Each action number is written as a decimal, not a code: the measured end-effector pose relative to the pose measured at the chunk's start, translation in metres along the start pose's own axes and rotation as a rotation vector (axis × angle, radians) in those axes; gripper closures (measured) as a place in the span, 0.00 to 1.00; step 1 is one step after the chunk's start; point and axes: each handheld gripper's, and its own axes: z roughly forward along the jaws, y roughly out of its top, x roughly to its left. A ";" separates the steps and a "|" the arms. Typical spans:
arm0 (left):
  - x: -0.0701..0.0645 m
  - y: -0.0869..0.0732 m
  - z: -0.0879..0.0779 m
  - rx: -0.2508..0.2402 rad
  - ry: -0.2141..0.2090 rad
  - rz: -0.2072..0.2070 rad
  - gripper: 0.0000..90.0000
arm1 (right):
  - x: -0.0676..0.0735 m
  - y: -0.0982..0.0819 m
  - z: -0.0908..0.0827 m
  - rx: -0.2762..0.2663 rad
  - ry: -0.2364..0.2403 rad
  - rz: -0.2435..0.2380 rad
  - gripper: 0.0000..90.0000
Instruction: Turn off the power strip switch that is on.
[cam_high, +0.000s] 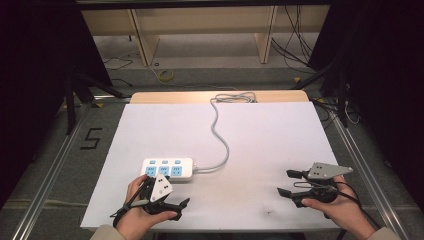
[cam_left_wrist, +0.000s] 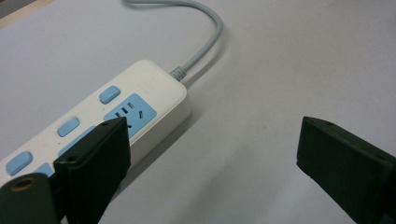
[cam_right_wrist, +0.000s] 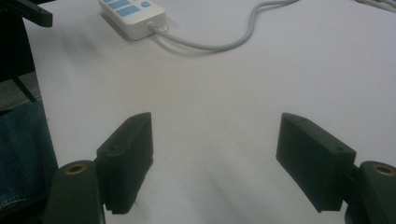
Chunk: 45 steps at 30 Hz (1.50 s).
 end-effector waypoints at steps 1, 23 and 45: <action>0.000 0.000 0.000 0.004 0.003 0.003 0.11 | 0.000 0.000 0.000 0.001 0.000 0.000 0.31; 0.018 0.010 -0.003 -0.022 0.169 -0.104 1.00 | -0.001 0.000 0.002 0.005 -0.005 0.014 0.31; 0.043 0.019 0.009 0.031 0.187 -0.212 1.00 | 0.000 0.002 0.007 0.010 0.005 0.022 0.31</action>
